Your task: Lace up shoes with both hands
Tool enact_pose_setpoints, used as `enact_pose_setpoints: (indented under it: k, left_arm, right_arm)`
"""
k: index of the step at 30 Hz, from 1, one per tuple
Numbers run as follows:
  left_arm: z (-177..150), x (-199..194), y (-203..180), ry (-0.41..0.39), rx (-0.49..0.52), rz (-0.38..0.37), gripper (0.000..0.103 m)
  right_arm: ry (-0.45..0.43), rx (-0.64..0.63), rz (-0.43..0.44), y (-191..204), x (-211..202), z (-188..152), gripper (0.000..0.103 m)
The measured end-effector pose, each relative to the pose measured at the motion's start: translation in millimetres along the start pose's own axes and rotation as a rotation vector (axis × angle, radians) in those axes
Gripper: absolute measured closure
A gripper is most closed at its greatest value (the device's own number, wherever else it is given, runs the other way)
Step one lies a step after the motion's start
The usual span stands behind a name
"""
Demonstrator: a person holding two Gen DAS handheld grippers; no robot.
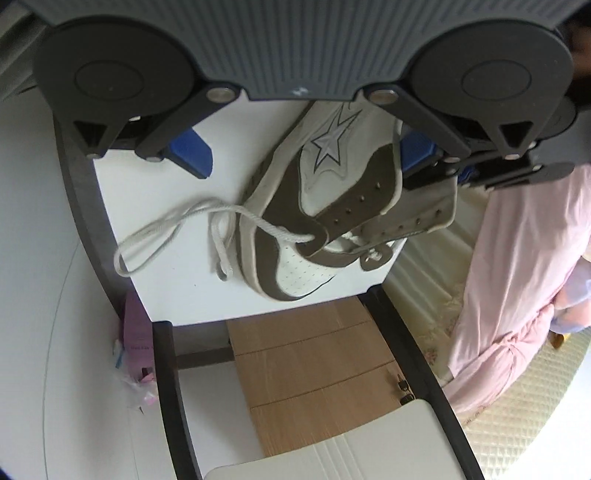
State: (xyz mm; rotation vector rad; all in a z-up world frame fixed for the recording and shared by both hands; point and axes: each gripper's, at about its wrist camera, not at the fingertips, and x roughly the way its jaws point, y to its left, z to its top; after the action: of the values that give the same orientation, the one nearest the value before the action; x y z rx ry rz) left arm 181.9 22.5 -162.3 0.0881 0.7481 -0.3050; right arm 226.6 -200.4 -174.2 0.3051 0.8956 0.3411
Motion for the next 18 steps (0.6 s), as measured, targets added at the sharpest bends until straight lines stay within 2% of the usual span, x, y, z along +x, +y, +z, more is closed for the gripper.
enact_pose_setpoints:
  k: [7, 11, 16, 17, 18]
  left_arm:
    - [-4.9, -9.4, -9.9, 0.007, -0.006, 0.041, 0.094]
    - [-3.5, -8.6, -11.2, 0.008, -0.019, 0.055, 0.093]
    - [-2.1, -11.3, -11.5, 0.004, -0.034, 0.06, 0.091]
    - [-1.5, -12.5, -11.5, -0.001, -0.037, 0.056, 0.085]
    - [-0.9, -14.0, -11.5, -0.005, -0.041, 0.052, 0.074]
  right_arm:
    - [-0.007, -0.056, -0.004, 4.2, 15.6, 4.3, 0.0]
    - [0.009, -0.036, -0.008, 2.9, 13.8, 5.8, 0.0]
    - [-0.073, 0.012, 0.072, -1.7, -16.1, 7.4, 0.0]
    - [-0.097, 0.018, 0.089, -2.6, -23.5, 7.6, 0.0]
    - [-0.12, 0.022, 0.097, -3.6, -28.8, 8.2, 0.0]
